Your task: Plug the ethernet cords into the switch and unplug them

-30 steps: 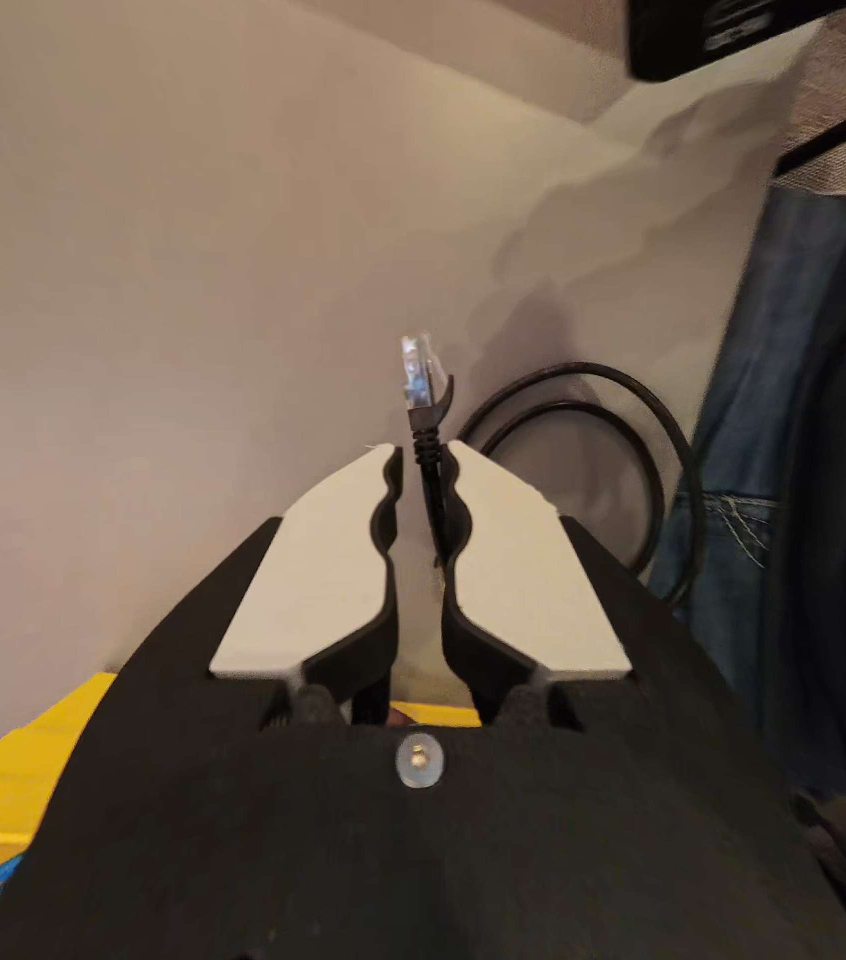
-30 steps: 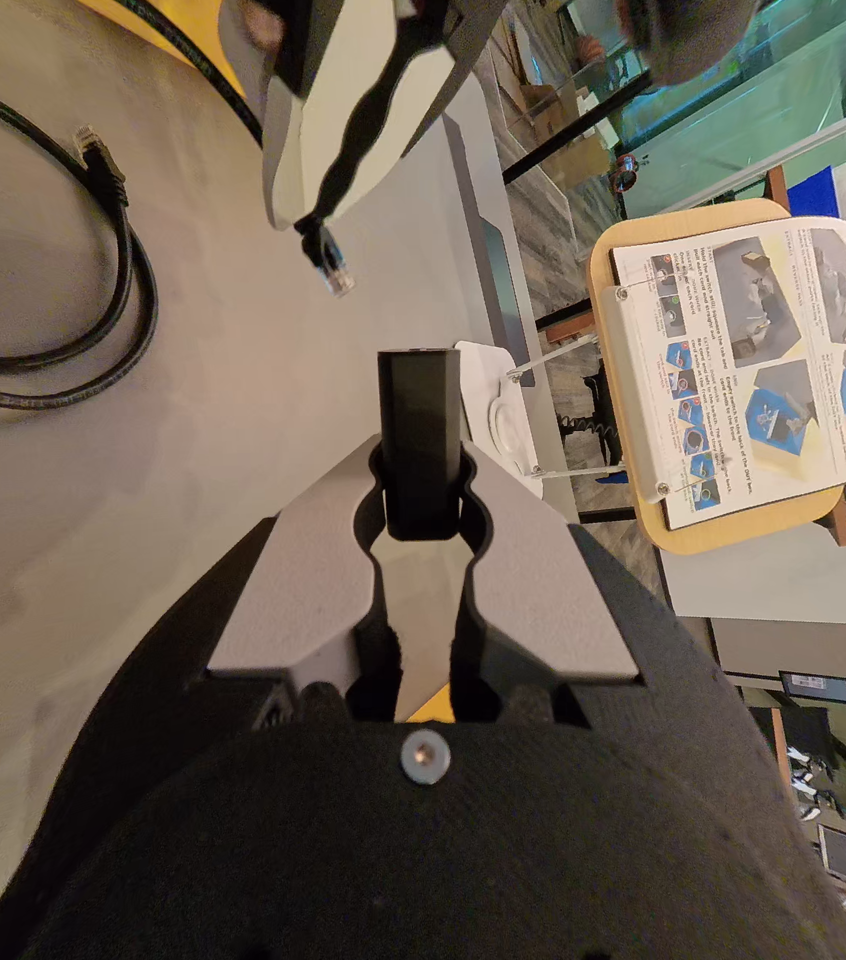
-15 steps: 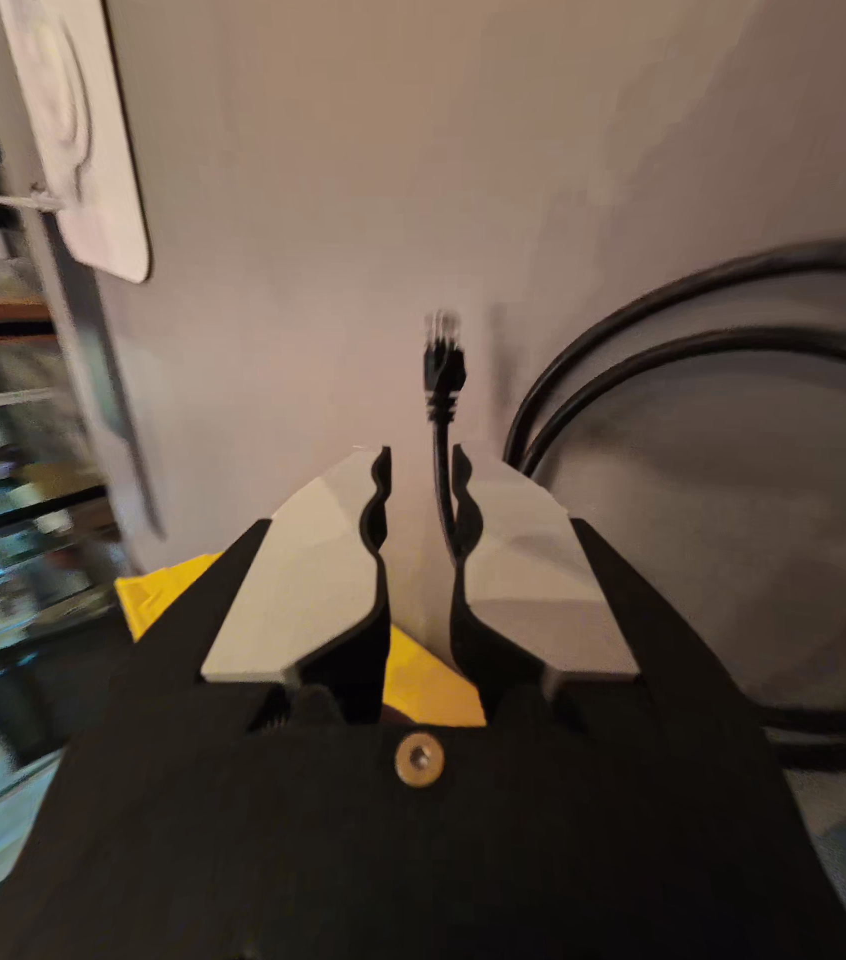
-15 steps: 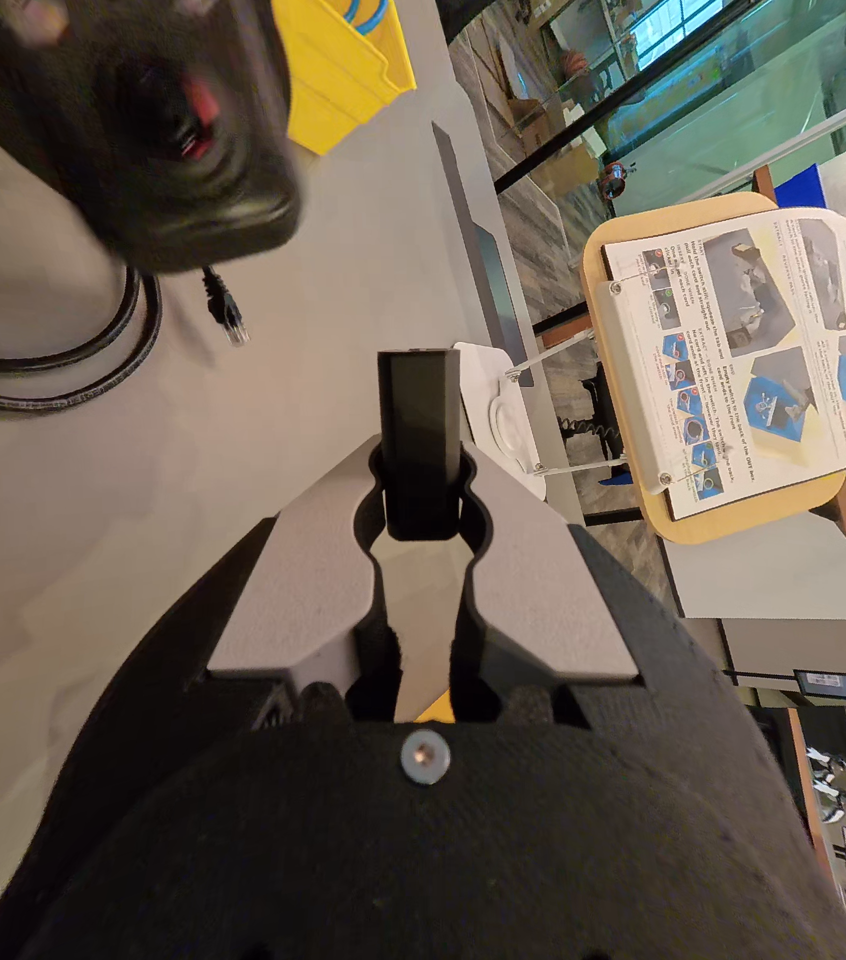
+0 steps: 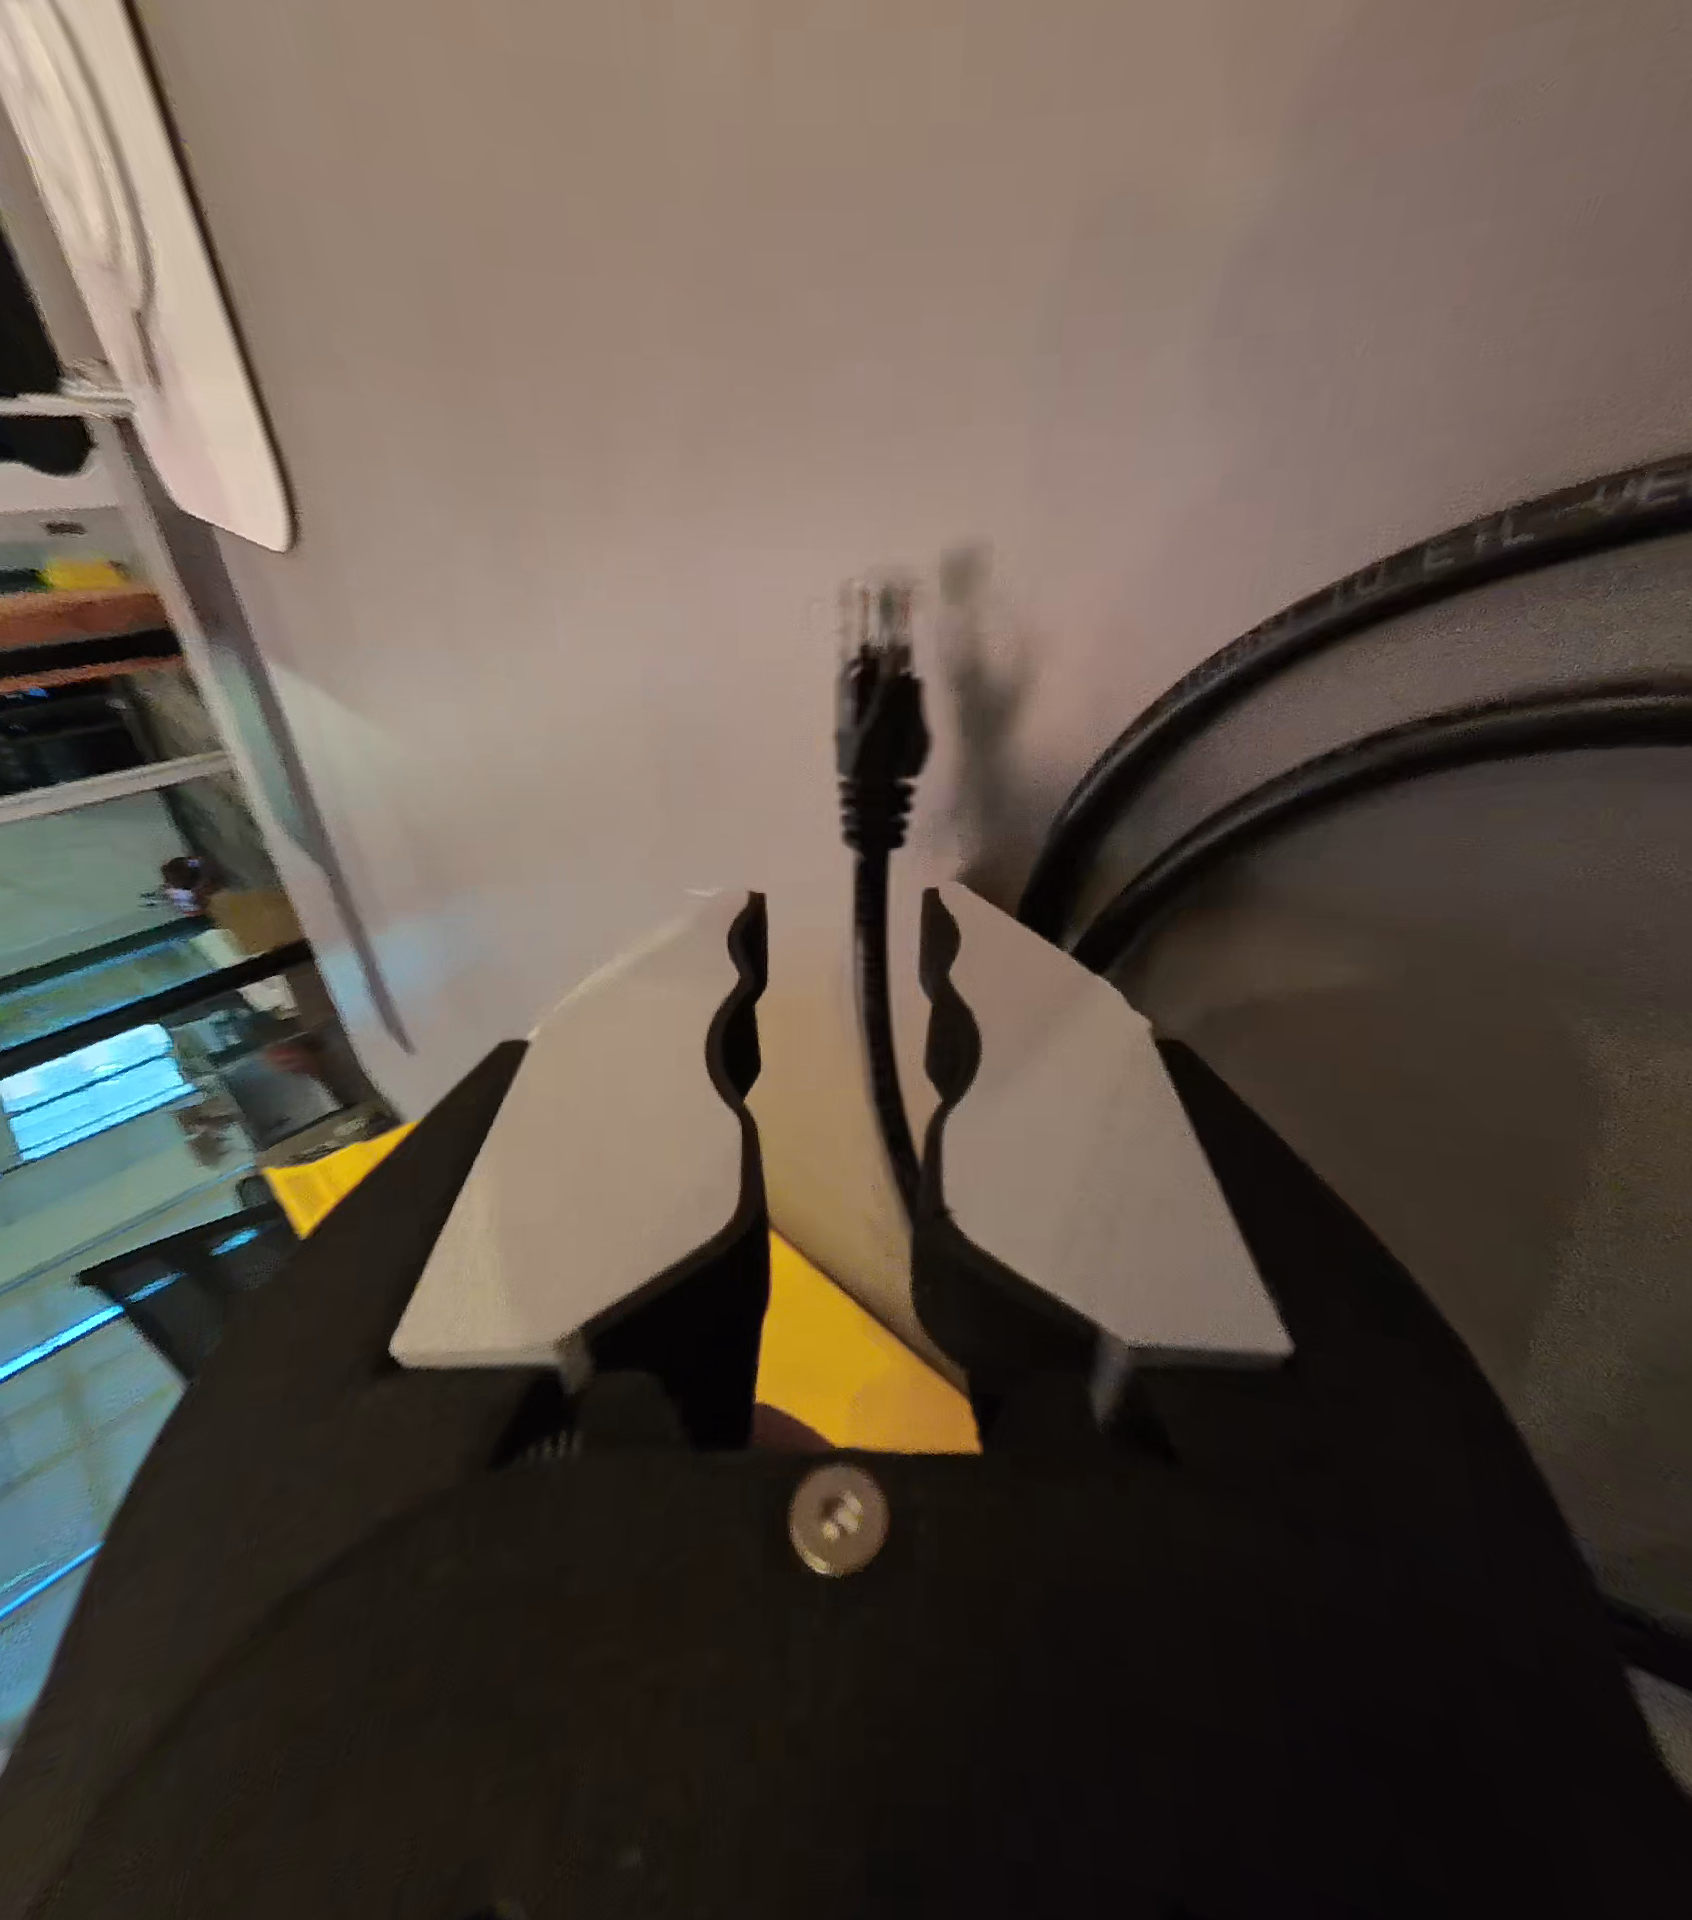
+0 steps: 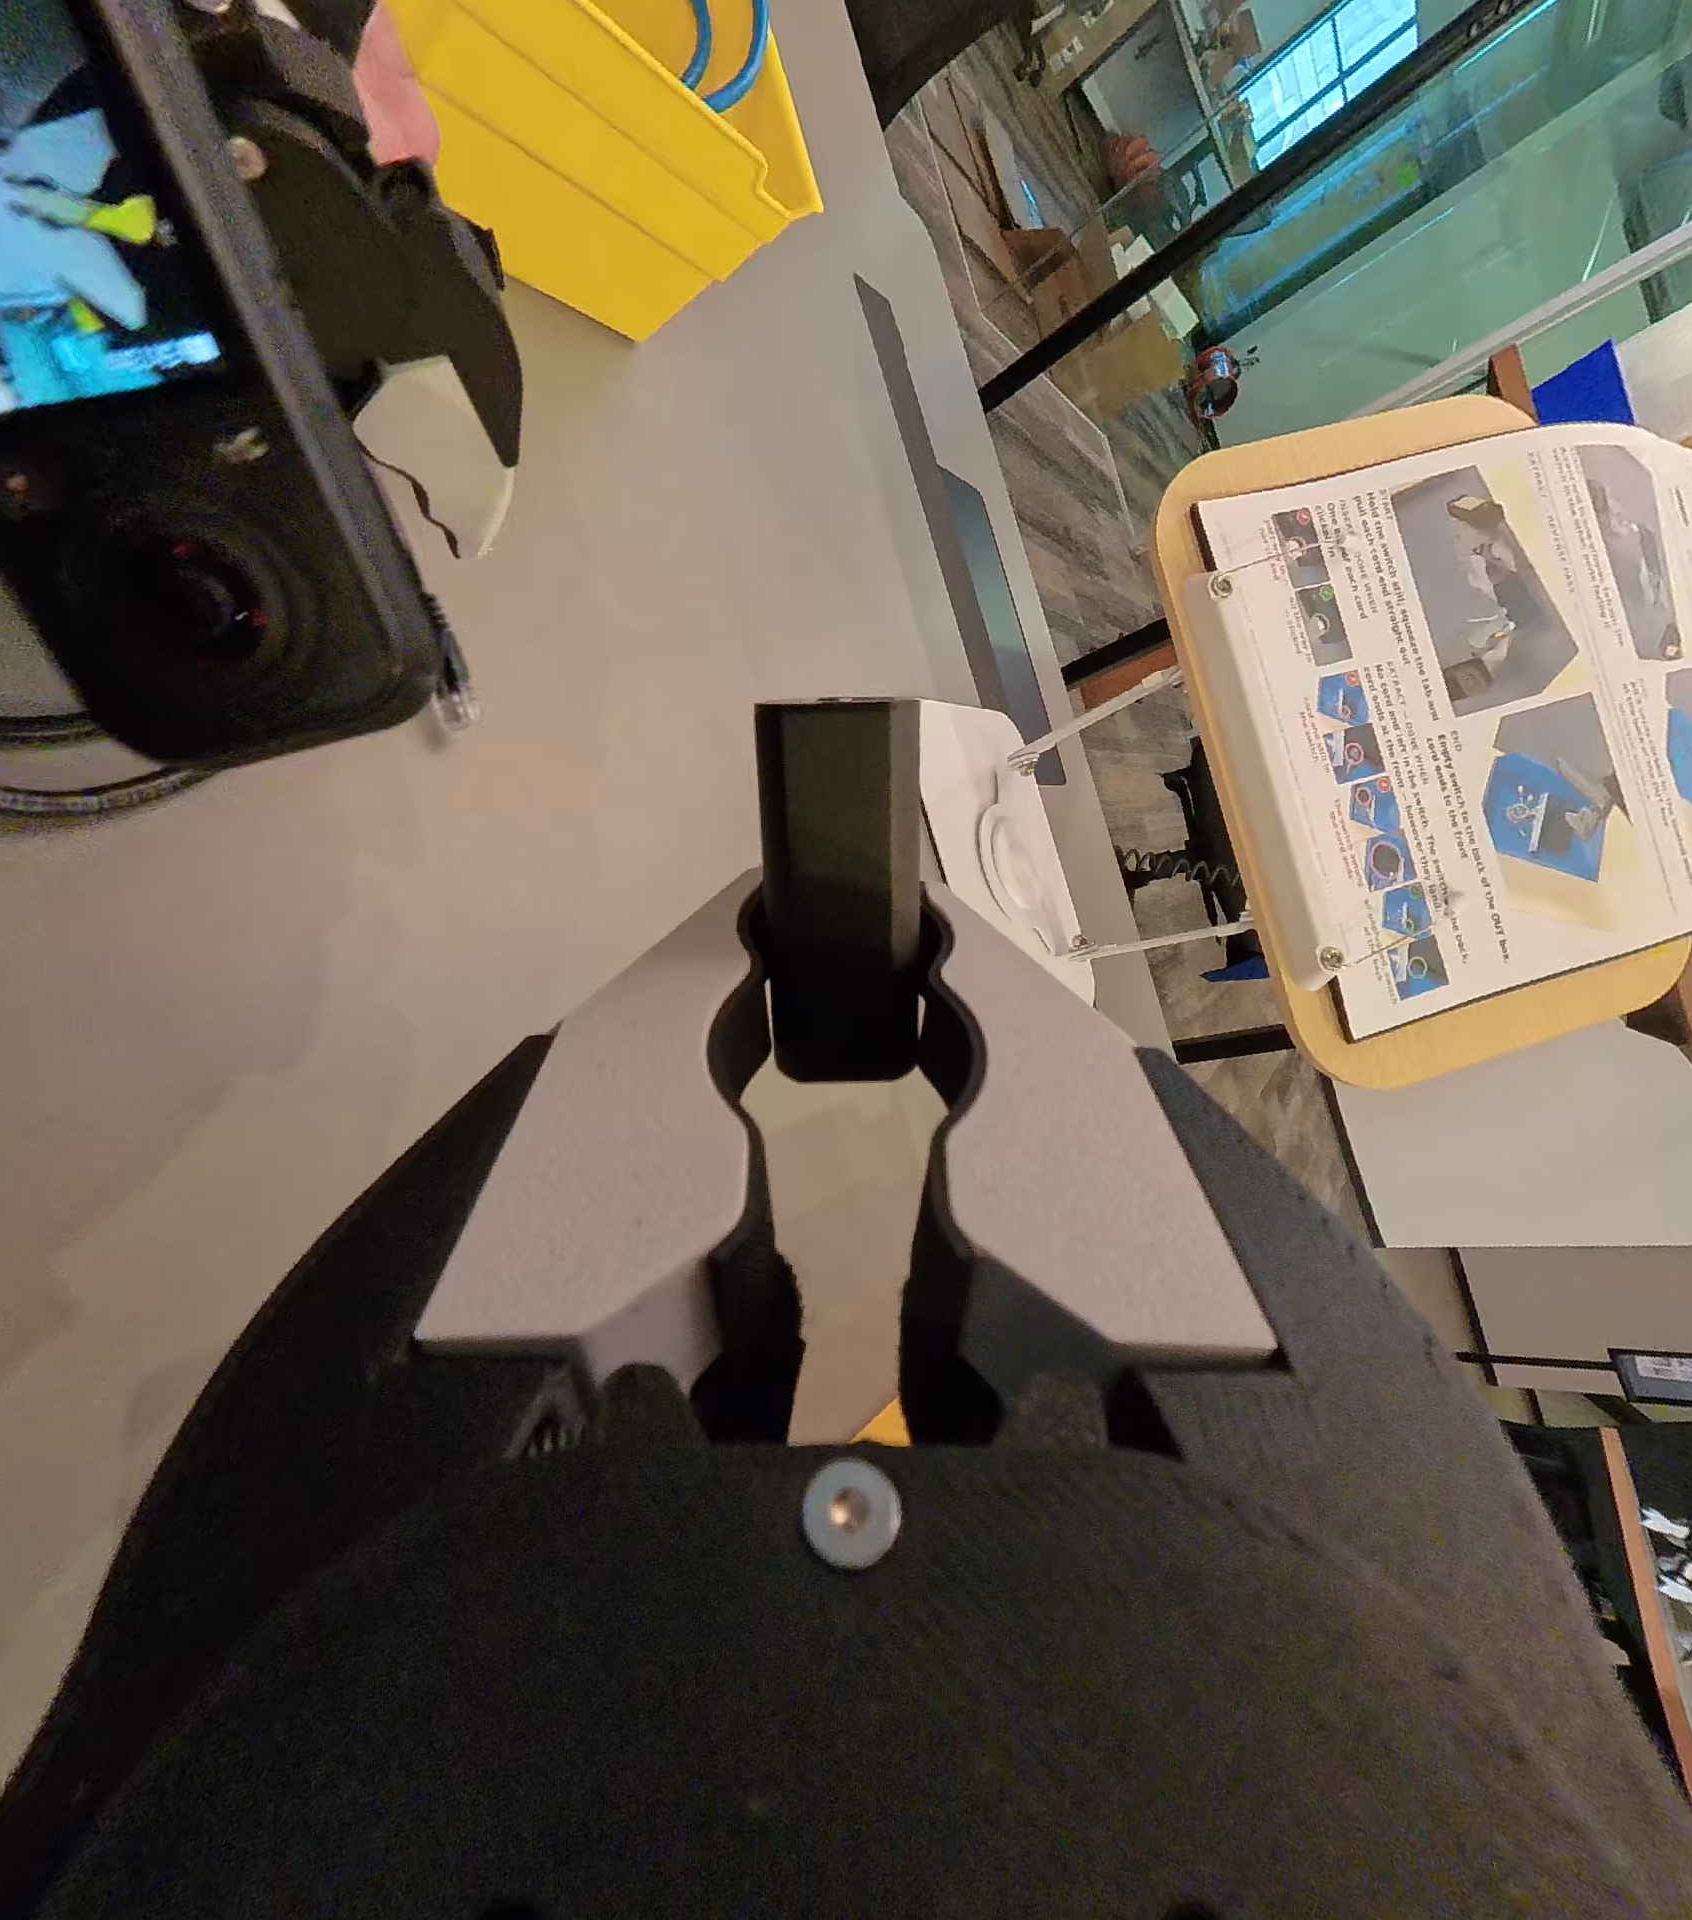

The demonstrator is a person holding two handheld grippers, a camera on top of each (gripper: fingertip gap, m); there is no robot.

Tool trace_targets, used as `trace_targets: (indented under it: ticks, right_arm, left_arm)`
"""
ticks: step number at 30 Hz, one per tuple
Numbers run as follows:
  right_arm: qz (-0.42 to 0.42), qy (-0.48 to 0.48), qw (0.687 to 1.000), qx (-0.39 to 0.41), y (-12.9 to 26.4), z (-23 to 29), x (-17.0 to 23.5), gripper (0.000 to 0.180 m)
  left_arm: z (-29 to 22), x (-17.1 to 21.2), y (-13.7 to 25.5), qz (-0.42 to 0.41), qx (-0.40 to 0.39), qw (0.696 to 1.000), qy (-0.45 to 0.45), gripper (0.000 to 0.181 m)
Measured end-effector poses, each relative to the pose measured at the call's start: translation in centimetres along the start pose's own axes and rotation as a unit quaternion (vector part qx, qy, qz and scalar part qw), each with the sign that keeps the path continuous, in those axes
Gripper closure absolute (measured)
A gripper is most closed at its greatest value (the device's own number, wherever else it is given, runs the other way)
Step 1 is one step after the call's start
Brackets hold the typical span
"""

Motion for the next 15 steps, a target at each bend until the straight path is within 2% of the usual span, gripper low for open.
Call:
trace_targets:
  ticks: [2, 7, 10, 15]
  right_arm:
    - [-0.003, -0.002, 1.0, -0.001, 0.0, 0.0, -0.1, 0.158]
    - [-0.006, -0.004, 1.0, -0.001, -0.1, 0.0, -0.3, 0.158]
    - [-0.004, -0.004, 1.0, 0.001, 0.0, -0.1, -0.1, 0.158]
    - [0.005, 0.0, 1.0, 0.002, -0.1, 0.0, 0.4, 0.158]
  left_arm:
    - [-0.4, 0.1, -0.2, -0.007, 0.036, 0.999, 0.023, 0.157]
    - [-0.8, -0.2, -0.5, -0.008, 0.069, 0.998, 0.006, 0.175]
    - [-0.5, -0.3, -0.8, -0.005, 0.062, 0.998, 0.006, 0.175]
    - [0.3, -0.1, 0.2, -0.028, 0.098, 0.994, 0.041, 0.176]
Point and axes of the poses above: each gripper's, where its closed fingertips meet, y back along the fingers, x out of its underside, z = x × y across the jaws, the point moved 1 cm from there along y, back along the fingers, and after that the axes turned 4 degrees about -z, right-handed, at the moved point
